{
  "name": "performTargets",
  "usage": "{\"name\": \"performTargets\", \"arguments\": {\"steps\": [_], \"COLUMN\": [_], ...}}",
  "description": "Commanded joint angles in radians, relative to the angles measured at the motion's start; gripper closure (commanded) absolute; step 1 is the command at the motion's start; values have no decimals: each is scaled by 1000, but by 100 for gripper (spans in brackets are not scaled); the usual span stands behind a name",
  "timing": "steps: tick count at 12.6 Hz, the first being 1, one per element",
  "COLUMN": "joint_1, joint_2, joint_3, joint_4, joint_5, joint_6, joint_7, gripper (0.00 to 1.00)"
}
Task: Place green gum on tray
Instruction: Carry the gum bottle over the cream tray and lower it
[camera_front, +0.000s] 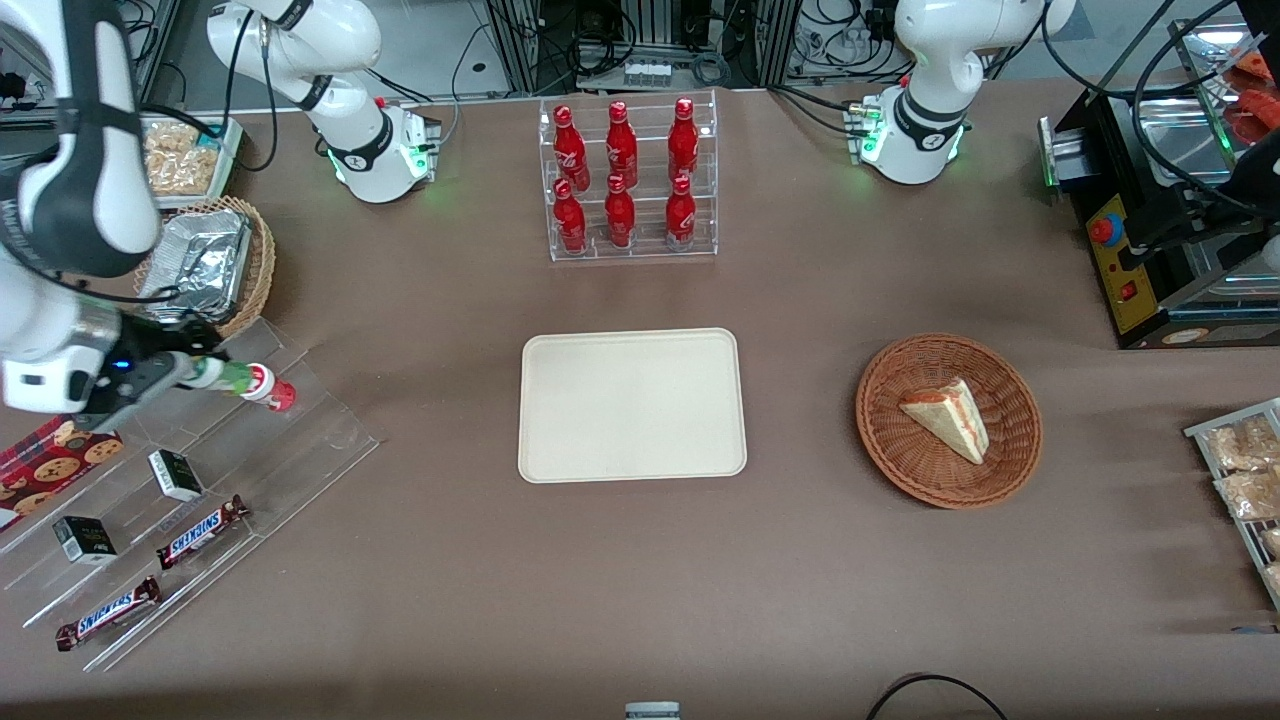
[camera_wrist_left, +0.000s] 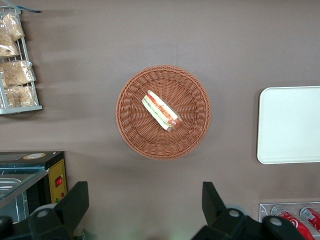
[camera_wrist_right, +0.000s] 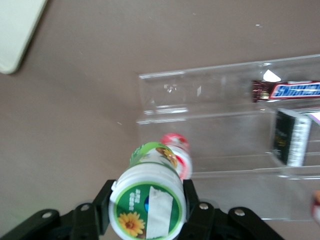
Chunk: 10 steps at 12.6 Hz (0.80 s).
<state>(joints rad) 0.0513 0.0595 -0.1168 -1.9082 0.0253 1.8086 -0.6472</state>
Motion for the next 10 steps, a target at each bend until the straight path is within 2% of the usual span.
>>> {"name": "performTargets", "arguments": {"steps": [1,4,7,10], "joint_1": [138,322,470,586], "joint_2": [13,34,117,253], "joint_3": [-6,-6,-4,-6], "joint_4": [23,24,107,248], "joint_5": [13,18,30,100], "joint_6": [-29,20,34,50], "joint_7": [263,606,890,1150], "gripper": [100,100,100,100]}}
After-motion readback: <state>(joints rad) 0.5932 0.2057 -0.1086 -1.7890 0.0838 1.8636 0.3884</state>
